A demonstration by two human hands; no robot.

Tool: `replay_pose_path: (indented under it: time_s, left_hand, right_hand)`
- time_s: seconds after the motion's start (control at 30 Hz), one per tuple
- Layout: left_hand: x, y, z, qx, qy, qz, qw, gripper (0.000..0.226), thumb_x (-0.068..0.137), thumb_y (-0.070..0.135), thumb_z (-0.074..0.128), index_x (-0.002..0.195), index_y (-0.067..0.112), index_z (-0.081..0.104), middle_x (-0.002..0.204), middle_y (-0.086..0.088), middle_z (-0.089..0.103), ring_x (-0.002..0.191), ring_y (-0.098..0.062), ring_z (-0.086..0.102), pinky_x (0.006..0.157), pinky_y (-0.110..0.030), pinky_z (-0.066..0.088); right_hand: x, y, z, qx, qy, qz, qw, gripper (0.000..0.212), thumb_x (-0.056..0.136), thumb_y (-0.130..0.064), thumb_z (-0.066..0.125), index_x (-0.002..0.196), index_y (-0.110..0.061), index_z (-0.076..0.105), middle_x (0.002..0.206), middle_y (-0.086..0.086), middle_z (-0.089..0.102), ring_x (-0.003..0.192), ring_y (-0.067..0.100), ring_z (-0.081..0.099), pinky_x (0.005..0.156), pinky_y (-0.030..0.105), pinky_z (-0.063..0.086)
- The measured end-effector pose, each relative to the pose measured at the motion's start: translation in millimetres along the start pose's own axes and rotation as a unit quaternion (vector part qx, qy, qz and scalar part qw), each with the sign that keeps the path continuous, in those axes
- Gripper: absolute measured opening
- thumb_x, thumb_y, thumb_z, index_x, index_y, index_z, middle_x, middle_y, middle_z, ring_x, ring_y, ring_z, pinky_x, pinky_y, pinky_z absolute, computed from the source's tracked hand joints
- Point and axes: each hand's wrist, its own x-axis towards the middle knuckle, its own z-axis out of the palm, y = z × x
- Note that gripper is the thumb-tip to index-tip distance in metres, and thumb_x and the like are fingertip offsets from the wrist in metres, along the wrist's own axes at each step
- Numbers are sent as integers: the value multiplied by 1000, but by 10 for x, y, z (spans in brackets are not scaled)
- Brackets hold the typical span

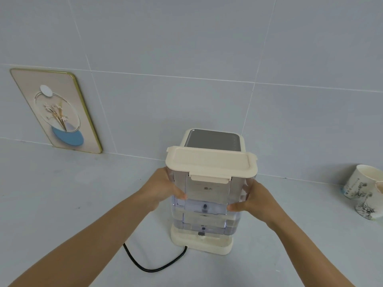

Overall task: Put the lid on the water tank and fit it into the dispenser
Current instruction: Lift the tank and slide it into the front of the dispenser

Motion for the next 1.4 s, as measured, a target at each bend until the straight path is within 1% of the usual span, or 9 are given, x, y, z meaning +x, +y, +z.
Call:
replay_pose_path:
  time_s: [0.1, 0.2, 0.37, 0.47, 0.57, 0.73, 0.9, 1.23, 1.4]
  left_hand:
    - [67, -4, -2, -2, -8, -3, 1000, 77, 54, -19, 72, 123, 8, 52, 130, -4, 54, 128, -21, 41, 108, -42, 36]
    - [128, -35, -10, 4, -11, -8, 1000, 73, 53, -21, 71, 120, 3, 54, 127, -12, 57, 125, -26, 45, 107, -44, 38]
    - [187, -131, -5, 17, -22, -24, 999, 66, 54, -18, 72, 116, 0, 56, 124, -8, 58, 117, -20, 47, 98, -33, 39]
    - [194, -205, 7, 25, -21, -37, 999, 66, 53, -15, 73, 115, -2, 55, 127, -11, 58, 122, -24, 46, 107, -39, 37]
    - [203, -254, 15, 22, -18, -38, 999, 68, 53, -15, 73, 116, 2, 56, 126, -13, 59, 123, -27, 47, 107, -46, 37]
    - [231, -291, 19, 13, -31, -25, 999, 71, 55, -17, 71, 120, 3, 53, 129, -11, 56, 123, -24, 46, 107, -42, 37]
    - [233, -321, 39, 14, -39, -14, 999, 71, 56, -19, 70, 122, 2, 52, 128, -12, 57, 113, -21, 50, 99, -35, 42]
    - [248, -360, 6, 55, -47, -15, 997, 71, 57, -11, 74, 122, 3, 50, 129, -15, 55, 122, -24, 47, 103, -35, 38]
    - [246, -379, 15, 66, -51, -9, 996, 69, 58, -10, 74, 121, 4, 50, 128, -15, 56, 120, -24, 49, 99, -33, 40]
  right_hand:
    - [18, 54, 38, 8, 9, 7, 1000, 84, 52, -11, 81, 124, -26, 40, 112, -10, 57, 105, 15, 51, 80, 27, 40]
    - [29, 104, 88, 7, 19, 16, 1000, 83, 53, -13, 81, 124, -25, 41, 111, -10, 55, 101, 14, 51, 71, 21, 39]
    - [35, 172, 154, -10, 27, 29, 999, 85, 54, -16, 81, 126, -25, 39, 110, -13, 53, 97, 13, 50, 63, 14, 37]
    - [30, 212, 199, -14, 28, 32, 999, 86, 54, -15, 81, 127, -25, 38, 110, -14, 52, 98, 12, 49, 62, 8, 34]
    - [26, 247, 230, -15, 33, 36, 999, 86, 54, -14, 81, 127, -25, 37, 111, -14, 52, 98, 12, 49, 68, 16, 37]
    - [32, 283, 255, -17, 41, 43, 998, 87, 54, -15, 82, 128, -25, 37, 114, -12, 52, 100, 14, 49, 78, 25, 38]
    - [14, 329, 283, -20, 43, 49, 998, 83, 55, -16, 81, 126, -22, 39, 125, -4, 55, 100, 15, 51, 79, 26, 39]
    - [17, 353, 278, -22, 28, 55, 998, 81, 55, -16, 81, 124, -25, 39, 111, -12, 51, 100, 16, 50, 80, 27, 38]
    - [20, 364, 283, -24, 25, 58, 998, 84, 55, -17, 81, 127, -25, 37, 116, -8, 52, 105, 17, 50, 82, 27, 38]
